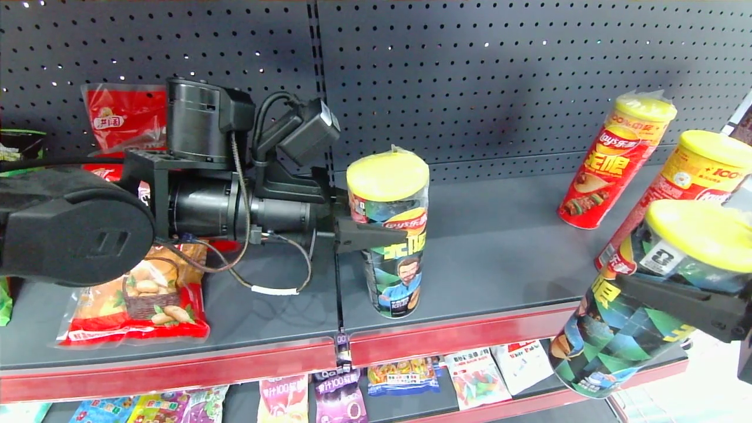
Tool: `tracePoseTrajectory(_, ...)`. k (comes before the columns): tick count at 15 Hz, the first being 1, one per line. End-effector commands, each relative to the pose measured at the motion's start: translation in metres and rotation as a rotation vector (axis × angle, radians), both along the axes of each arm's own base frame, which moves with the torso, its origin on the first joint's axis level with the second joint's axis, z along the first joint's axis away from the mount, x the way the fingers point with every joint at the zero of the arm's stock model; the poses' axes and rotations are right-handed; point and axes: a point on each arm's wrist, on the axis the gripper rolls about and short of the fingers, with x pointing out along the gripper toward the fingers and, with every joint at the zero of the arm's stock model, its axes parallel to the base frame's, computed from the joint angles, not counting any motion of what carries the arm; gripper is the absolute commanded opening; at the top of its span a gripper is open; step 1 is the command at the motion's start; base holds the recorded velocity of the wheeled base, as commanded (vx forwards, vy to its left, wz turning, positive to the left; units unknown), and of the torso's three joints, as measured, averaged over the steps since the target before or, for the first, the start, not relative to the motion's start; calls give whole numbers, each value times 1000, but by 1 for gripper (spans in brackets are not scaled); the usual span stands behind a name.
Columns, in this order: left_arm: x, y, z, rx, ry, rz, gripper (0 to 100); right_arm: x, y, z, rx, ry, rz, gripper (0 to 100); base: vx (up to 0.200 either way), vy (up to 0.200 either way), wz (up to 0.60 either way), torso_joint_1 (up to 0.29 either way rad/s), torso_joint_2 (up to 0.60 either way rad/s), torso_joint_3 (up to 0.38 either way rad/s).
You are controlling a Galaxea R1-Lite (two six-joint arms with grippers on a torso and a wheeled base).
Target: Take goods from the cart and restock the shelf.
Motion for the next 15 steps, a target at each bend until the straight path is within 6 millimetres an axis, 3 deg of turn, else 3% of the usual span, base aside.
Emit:
tracePoseTrajectory(1,-4,3,7,-14,-11,3,0,1,0,0,-1,2,1,0,0,0,0,0,0,0)
tracePoseTrajectory(15,1,0,-11,17,40,16,0,10,4,5,-2,2,1,0,0,0,0,0,0,0)
